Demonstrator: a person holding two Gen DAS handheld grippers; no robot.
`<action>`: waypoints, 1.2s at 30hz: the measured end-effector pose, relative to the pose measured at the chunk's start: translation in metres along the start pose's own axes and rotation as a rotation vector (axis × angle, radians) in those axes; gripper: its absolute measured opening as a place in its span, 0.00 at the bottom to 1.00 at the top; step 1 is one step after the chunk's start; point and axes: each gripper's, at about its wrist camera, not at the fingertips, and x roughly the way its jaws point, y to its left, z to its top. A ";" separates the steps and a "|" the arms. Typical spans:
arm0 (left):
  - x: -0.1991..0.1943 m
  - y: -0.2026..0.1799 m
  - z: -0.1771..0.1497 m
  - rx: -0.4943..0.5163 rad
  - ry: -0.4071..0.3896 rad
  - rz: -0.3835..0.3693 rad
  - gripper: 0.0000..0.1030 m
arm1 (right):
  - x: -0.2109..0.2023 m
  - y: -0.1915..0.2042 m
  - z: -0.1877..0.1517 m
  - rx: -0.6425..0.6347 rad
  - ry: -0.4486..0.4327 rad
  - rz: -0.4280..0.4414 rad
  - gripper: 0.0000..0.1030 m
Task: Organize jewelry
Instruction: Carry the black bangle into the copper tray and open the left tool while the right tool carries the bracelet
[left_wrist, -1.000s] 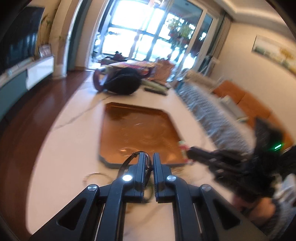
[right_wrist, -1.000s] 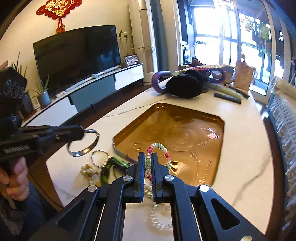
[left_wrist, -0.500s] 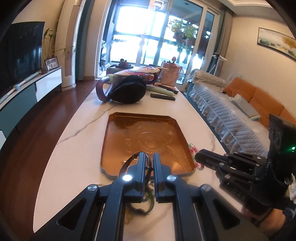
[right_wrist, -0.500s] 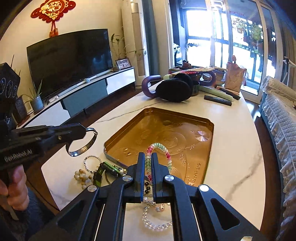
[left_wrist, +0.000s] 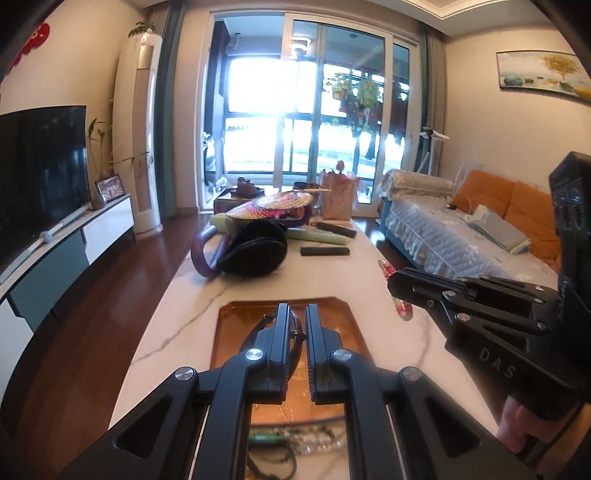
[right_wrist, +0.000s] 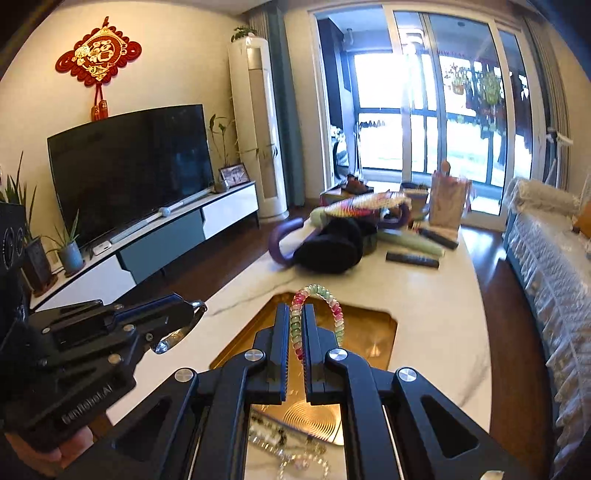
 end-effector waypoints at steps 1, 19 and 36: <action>0.003 0.003 0.000 -0.011 0.001 -0.001 0.08 | 0.004 0.001 0.000 -0.003 -0.002 -0.010 0.06; 0.137 0.087 -0.060 -0.354 0.234 -0.175 0.08 | 0.099 -0.044 -0.065 0.045 0.224 -0.007 0.06; 0.181 0.051 -0.087 -0.207 0.373 -0.022 0.07 | 0.159 -0.036 -0.102 0.066 0.365 -0.004 0.06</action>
